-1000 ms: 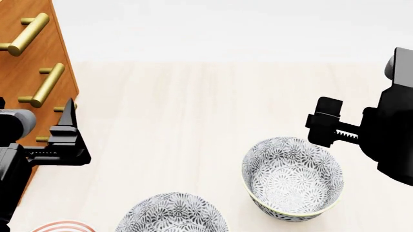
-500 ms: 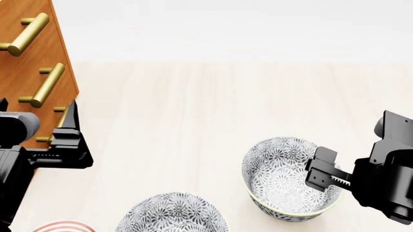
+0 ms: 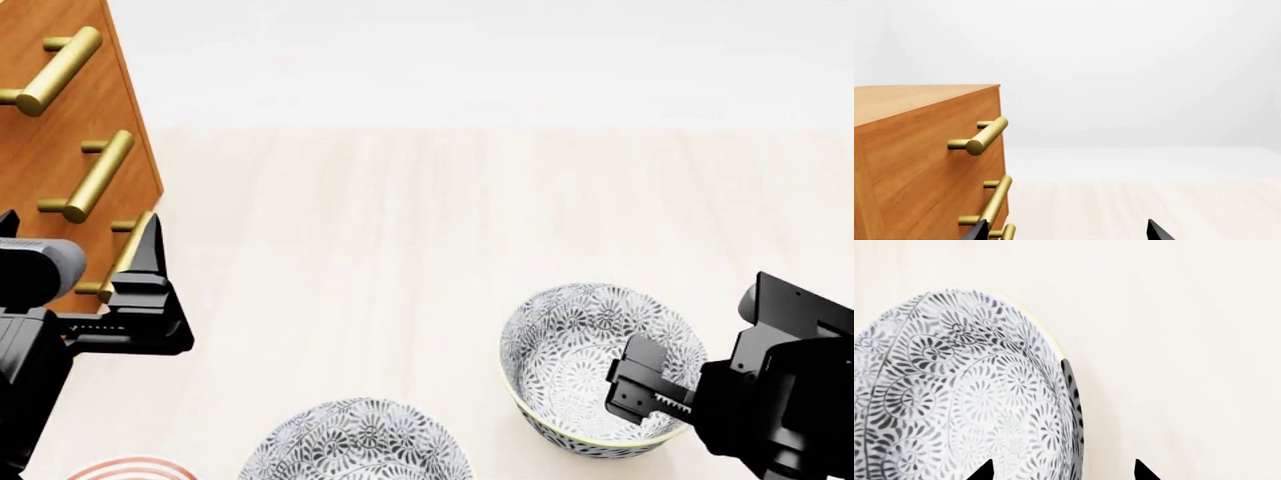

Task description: Stack the bowl at the front on the bowl in the middle.

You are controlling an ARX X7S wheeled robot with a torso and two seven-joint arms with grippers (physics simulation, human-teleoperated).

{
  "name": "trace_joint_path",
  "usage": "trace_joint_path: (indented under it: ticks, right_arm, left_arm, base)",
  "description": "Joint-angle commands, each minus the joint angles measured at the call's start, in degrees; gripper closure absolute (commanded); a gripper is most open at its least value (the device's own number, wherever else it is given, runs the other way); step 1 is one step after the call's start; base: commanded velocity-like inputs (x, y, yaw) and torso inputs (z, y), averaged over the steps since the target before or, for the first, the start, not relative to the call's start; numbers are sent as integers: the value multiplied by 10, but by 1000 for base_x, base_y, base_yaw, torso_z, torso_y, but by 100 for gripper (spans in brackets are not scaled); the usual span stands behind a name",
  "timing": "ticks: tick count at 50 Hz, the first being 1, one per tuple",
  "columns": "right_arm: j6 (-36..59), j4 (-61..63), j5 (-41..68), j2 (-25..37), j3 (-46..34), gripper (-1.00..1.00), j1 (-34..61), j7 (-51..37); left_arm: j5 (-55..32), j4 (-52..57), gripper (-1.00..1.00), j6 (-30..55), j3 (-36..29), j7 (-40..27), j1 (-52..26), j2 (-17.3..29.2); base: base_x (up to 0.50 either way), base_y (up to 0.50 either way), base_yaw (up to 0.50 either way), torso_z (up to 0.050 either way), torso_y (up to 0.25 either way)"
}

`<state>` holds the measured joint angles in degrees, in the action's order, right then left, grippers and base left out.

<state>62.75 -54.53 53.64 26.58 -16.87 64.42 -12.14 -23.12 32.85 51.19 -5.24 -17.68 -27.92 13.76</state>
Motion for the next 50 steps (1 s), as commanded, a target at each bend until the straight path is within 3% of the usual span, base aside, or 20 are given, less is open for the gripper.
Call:
trace_joint_path:
  ticks: [1,17,26,34,42,50]
  right_arm:
    - [-31,-47,-25,-13,-26,100,9,43]
    - [-13,-3,-3,-4,-4,100,-5,15]
    - [163,268,166,28,137,100,-26,-220]
    - [264,313,273,28,191,100,6,-364]
    - [256,327,590,62,121,100,36,-620]
    - [199,400,783,85,34,100,39,-731]
  left_arm:
    - [-1,-3,-100,-4,-2,-2,3,3]
    - [-7,-1,-100,-3,-4,-7,0,6]
    - [-11,-2,-100,-2,-1,-9,0,7]
    - [-15,-7,-100,-2,0,-10,-2,8]
    - [-18,-3,-100,3,0,-14,-5,9]
    - [-21,-1,-100,5,1,-15,-7,11]
  base:
    - [0,0,0,0,10]
    - [0,0,0,0,0]
    - [0,0,0,0,0]
    - [0,0,0,0,0]
    - [0,0,0,0,0]
    - [0,0,0,0,0]
